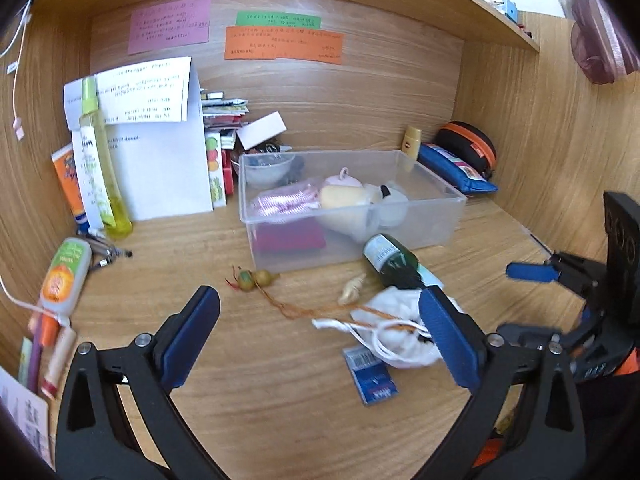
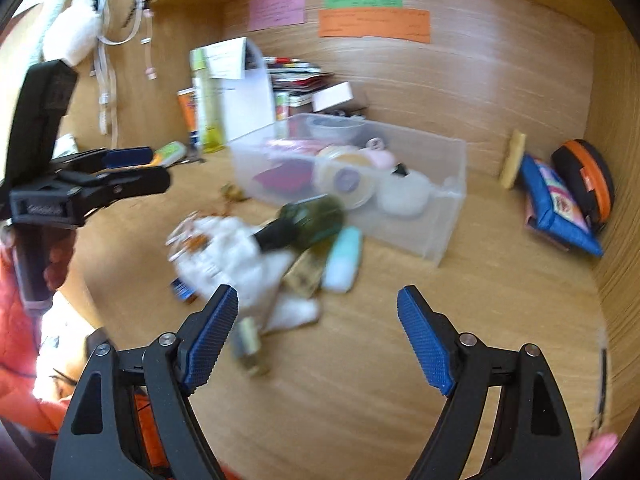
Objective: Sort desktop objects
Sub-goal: 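Grasp the white drawstring pouch with the left tool while the right tool grasps the small white tile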
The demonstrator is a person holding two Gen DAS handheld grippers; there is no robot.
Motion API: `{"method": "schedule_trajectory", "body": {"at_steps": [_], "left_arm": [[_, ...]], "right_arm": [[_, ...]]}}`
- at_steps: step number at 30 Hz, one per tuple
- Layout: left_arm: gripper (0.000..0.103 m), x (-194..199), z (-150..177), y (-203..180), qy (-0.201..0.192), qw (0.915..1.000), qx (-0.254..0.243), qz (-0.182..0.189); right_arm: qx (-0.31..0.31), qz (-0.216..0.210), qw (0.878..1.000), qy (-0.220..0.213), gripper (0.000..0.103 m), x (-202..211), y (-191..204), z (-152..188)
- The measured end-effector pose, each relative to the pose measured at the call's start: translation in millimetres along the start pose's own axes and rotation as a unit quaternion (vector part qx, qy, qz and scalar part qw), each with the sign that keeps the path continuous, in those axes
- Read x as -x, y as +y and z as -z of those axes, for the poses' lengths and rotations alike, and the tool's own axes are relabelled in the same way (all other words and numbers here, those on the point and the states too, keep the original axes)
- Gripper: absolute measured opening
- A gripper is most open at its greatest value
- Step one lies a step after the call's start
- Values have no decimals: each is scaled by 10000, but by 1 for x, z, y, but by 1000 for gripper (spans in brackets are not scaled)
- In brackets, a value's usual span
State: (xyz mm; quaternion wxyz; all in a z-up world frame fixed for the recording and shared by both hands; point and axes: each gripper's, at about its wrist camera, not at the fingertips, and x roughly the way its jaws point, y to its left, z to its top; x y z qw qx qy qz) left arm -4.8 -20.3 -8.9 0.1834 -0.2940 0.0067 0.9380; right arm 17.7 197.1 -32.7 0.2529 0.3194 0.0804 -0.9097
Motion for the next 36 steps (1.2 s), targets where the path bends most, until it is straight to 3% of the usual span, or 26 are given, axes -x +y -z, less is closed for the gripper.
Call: {"method": "schedule_trajectory", "body": {"at_steps": [5, 12, 17, 19, 25, 29, 36], "left_arm": [[101, 2, 12, -7, 104, 9997, 114, 198], [101, -8, 26, -25, 471, 9975, 49, 524], [101, -10, 18, -41, 442, 9969, -232, 603], [101, -13, 11, -47, 420, 9961, -397, 665], [101, -38, -4, -67, 602, 9900, -918, 885], [101, -66, -5, -71, 1027, 9830, -1048, 1104], [101, -96, 11, -65, 1691, 9739, -1048, 1095]], "right_arm": [[73, -233, 9996, 110, 76, -3, 13, 12], [74, -466, 9981, 408, 48, -24, 18, 21], [70, -570, 9971, 493, 29, -33, 19, 24], [60, -616, 9968, 512, 17, -36, 19, 25], [-68, -594, 9972, 442, 15, -29, 9, 26], [-209, -451, 9980, 394, 15, -19, -4, 27], [-384, -295, 9984, 281, 15, -7, -23, 25]]}}
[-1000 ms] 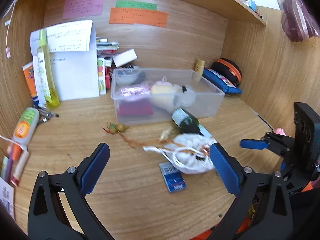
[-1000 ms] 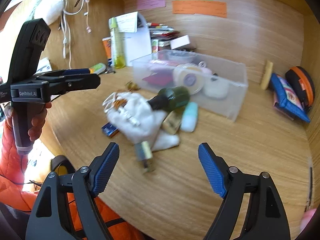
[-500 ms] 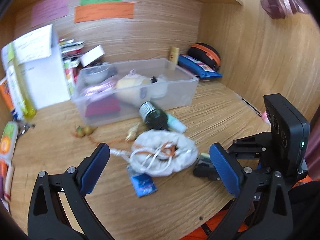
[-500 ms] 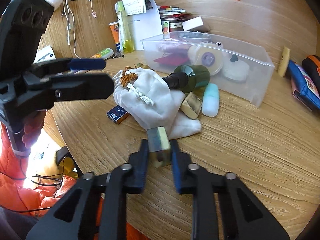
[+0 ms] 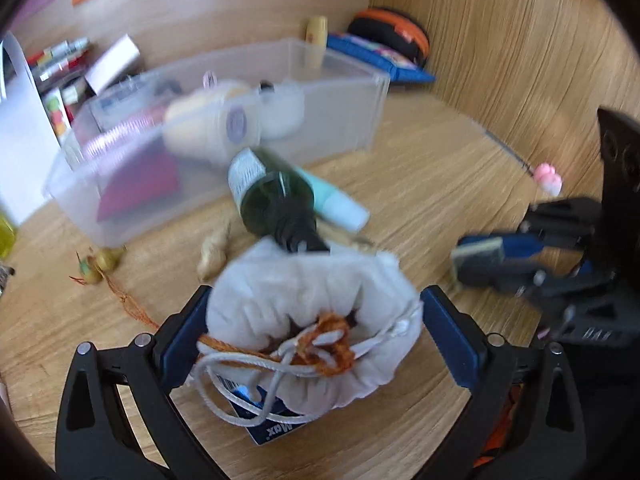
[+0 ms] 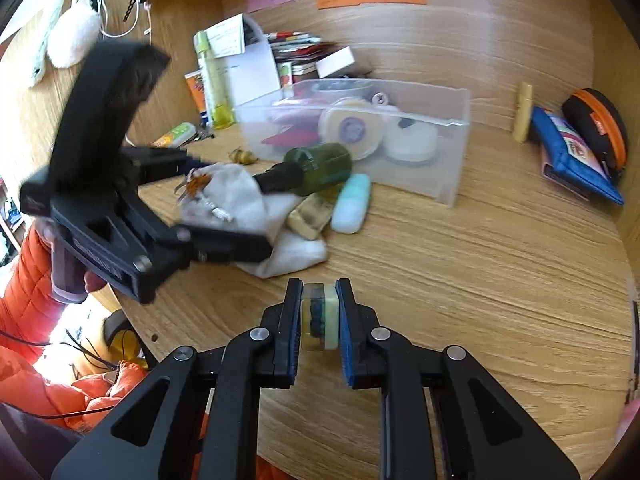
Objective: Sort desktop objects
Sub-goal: 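Grasp the white drawstring pouch with the left tool while the right tool grasps the small white tile, then carry the white pouch and small tile into the clear box and release both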
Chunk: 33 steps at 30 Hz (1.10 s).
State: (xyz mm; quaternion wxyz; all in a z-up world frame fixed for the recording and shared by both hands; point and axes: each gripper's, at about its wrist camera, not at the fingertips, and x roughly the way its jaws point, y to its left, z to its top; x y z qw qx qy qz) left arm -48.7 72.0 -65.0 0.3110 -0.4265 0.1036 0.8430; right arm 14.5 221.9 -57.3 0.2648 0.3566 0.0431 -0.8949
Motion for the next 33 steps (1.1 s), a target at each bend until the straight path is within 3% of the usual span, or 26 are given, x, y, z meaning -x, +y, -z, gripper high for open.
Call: {"method": "schedule_trajectory", "body": {"at_steps": [8, 15, 23, 33], "left_arm": [[101, -14, -3, -1, 103, 9994, 82, -316], [79, -2, 2, 5, -133, 9991, 16, -394], [78, 16, 11, 2, -473, 9971, 177, -561], [78, 49, 34, 20, -945, 9917, 737, -459]], "right_arm": [[-93, 3, 9999, 44, 15, -3, -5, 1], [-179, 52, 9998, -8, 15, 2, -12, 0], [-360, 44, 9993, -62, 15, 6, -20, -3], [-392, 94, 9991, -91, 15, 8, -21, -8]]}}
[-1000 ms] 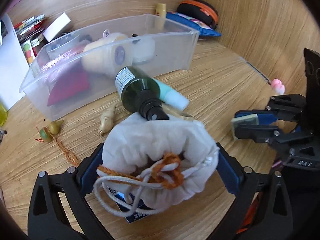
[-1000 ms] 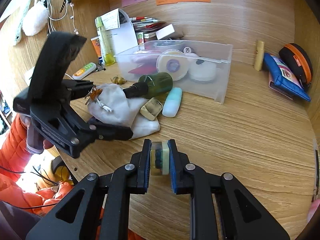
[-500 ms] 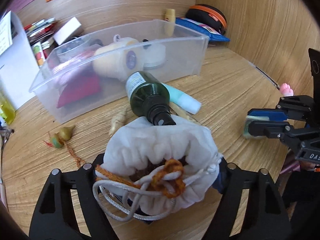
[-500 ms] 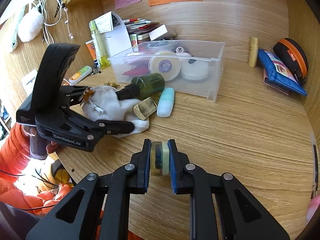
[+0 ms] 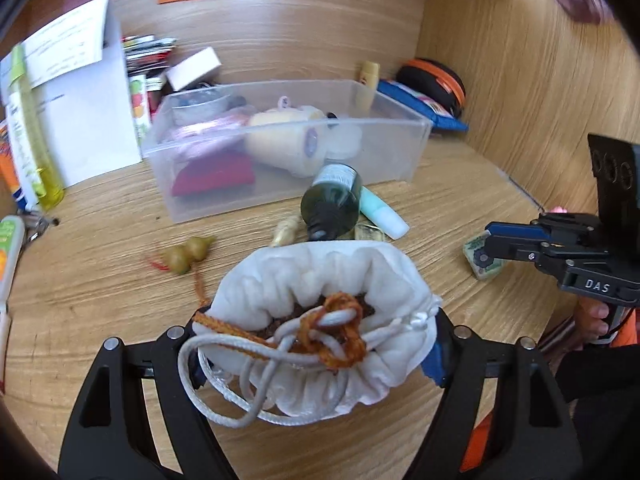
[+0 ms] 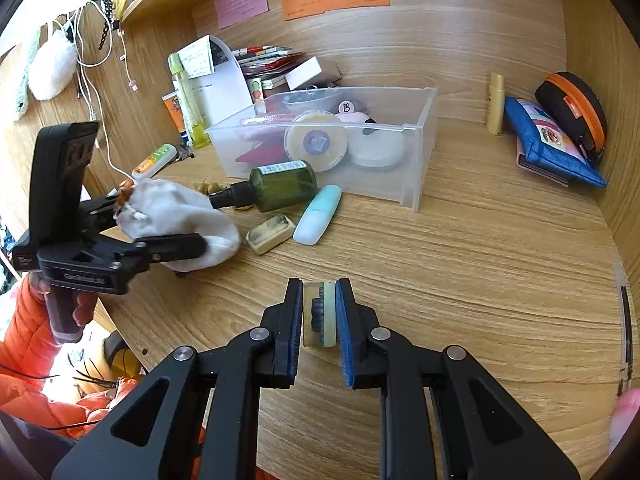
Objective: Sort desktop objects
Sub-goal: 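Carry the white pouch and small tile into the clear box and release both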
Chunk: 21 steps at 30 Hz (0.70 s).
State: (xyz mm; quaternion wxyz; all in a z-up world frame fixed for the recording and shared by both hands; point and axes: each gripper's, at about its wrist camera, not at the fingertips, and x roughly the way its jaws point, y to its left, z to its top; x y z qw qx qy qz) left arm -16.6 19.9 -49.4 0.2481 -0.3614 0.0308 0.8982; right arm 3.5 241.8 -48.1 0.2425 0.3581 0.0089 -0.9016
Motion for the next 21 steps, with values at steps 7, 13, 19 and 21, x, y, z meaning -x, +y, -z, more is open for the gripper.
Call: {"method": "schedule_trajectory", "body": {"at_steps": [7, 13, 19, 21], "left_arm": [[78, 22, 0, 19, -313, 9991, 296, -10], [78, 30, -10, 29, -541, 9973, 482, 89], [78, 33, -23, 39, -741, 9944, 705, 266], [78, 33, -28, 44, -799, 9933, 778, 300]], "right_arm": [[18, 62, 10000, -15, 15, 2, 3, -5], [7, 93, 9999, -63, 15, 3, 3, -13], [-25, 105, 9998, -142, 15, 5, 0, -22], [-42, 113, 9998, -180, 15, 6, 0, -26]]}}
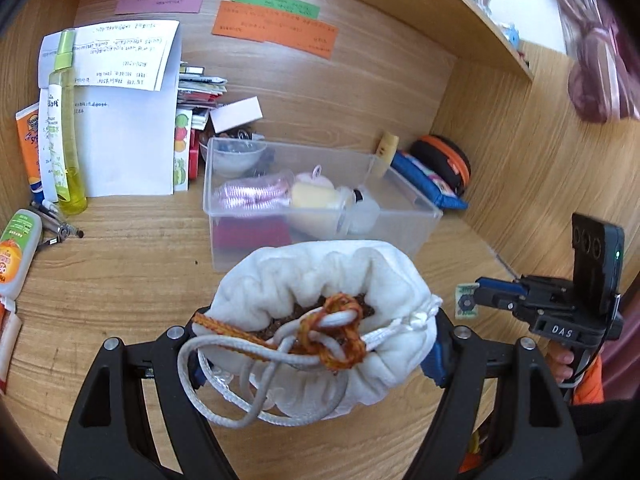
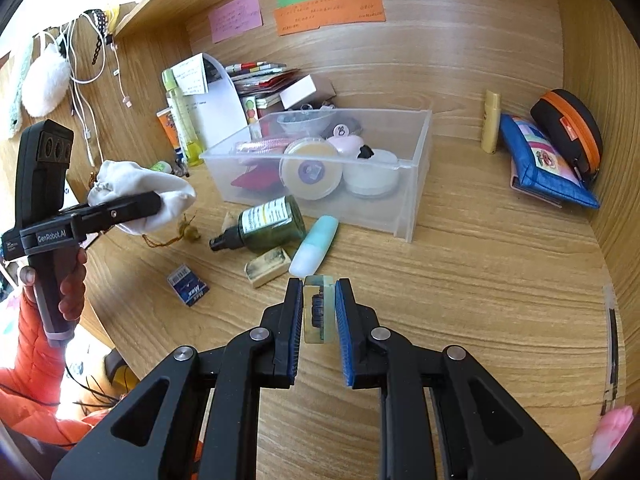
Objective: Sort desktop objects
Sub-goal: 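Carry the white pouch and small tile into the clear box and release both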
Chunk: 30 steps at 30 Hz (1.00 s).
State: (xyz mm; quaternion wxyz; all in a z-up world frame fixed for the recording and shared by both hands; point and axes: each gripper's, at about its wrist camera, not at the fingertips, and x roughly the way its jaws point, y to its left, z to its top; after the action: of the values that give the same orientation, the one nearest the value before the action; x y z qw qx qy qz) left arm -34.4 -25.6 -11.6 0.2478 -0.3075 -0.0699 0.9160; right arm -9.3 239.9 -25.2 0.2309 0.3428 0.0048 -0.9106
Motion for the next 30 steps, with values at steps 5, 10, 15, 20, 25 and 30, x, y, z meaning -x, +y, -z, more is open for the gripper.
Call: {"method": "schedule_trajectory", "body": {"at_steps": [5, 10, 15, 20, 25, 30], "left_arm": [[78, -1, -14, 8, -125, 9998, 96, -120], [78, -2, -27, 18, -268, 9993, 201, -192], [78, -7, -37, 24, -354, 9987, 263, -243], [78, -17, -51, 25, -366, 9985, 206, -365], [78, -27, -67, 26, -380, 9984, 157, -384], [78, -43, -82, 28, -301, 9984, 77, -465]], "right_arm": [[-6, 5, 9999, -136, 15, 2, -2, -12], [22, 1, 9996, -278, 15, 2, -6, -27], [42, -8, 9994, -350, 15, -2, -11, -42], [92, -15, 9992, -390, 15, -8, -16, -60], [194, -1, 9989, -428, 15, -18, -19, -81], [287, 12, 9988, -387, 15, -31, -21, -100]]}}
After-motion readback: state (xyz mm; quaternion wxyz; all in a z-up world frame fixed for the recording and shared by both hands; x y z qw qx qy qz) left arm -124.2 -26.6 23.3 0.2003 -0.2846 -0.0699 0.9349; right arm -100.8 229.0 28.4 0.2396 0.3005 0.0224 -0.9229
